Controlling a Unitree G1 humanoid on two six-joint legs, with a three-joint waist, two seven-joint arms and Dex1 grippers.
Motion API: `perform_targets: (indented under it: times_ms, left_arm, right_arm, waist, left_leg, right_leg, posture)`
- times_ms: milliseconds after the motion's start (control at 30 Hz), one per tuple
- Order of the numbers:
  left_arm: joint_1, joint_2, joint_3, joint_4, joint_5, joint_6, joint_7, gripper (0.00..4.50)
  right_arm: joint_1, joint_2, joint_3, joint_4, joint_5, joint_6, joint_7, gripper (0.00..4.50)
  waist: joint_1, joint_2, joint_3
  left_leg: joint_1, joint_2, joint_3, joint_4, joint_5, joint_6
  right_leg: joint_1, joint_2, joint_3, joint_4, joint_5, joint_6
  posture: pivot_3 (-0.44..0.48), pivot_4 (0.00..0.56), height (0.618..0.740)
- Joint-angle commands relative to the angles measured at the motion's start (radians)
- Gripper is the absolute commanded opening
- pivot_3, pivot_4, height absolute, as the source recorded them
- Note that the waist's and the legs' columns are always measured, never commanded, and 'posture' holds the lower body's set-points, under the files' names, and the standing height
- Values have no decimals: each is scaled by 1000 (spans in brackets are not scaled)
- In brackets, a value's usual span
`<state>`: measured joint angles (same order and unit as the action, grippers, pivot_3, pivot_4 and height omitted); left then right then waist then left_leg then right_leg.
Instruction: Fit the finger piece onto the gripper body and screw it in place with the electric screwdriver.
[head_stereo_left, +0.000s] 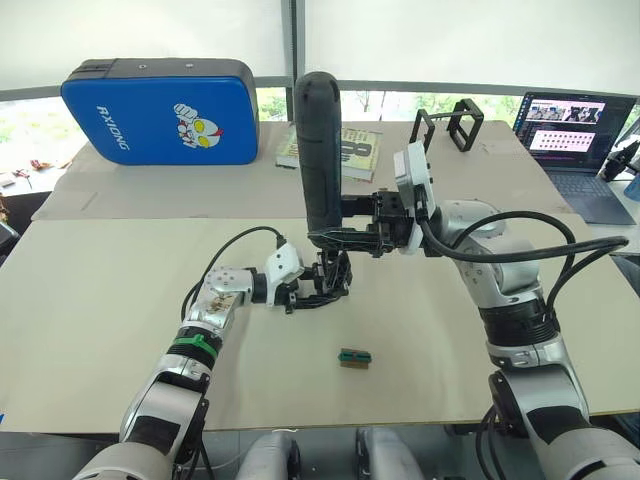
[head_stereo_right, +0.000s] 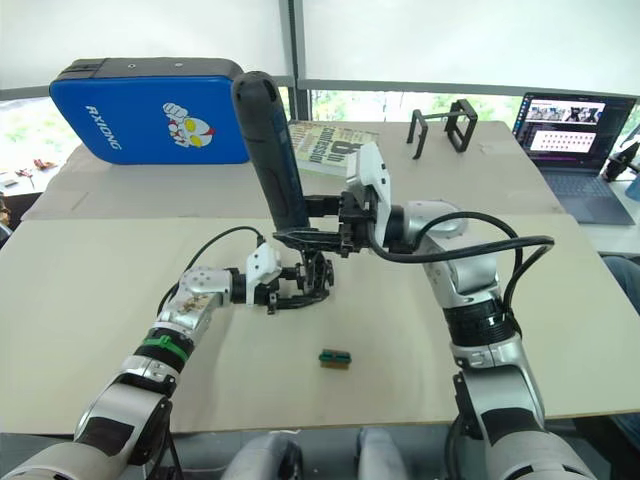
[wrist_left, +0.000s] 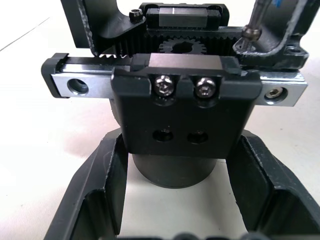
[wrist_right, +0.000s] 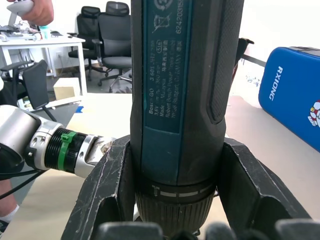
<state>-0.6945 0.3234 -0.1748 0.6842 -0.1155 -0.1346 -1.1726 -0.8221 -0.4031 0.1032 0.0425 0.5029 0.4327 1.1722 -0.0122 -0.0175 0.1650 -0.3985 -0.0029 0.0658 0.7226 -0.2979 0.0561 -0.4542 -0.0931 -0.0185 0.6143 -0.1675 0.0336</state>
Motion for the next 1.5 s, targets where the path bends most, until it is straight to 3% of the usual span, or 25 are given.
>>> perform_targets:
  times_ms: [33,333,1500]
  left_arm:
    - [-22,16,10,2,4,-15,-7,2305]
    - [-25,25,17,6,2,-17,-5,2305]
    - [-2,35,26,-11,-1,-22,4,2305]
  right_arm:
    - [11,-7,26,72,-22,14,24,1911]
    - [-14,21,42,195,-67,-48,7,1911]
    - [-25,3,87,288,-115,-131,73,1911]
  waist:
    - [0,0,-1]
    - [-5,0,-1]
    - [-6,-1,-1]
  left_leg:
    - [0,0,0,0,0,0]
    - [15,1,0,-2,0,1]
    - [18,1,0,-6,0,0]
  right_leg:
    - [0,0,0,0,0,0]
    - [15,0,1,-3,0,0]
    - [15,-1,3,-3,0,-1]
  posture:
    - [0,150,740]
    - [0,150,740]
    - [0,150,740]
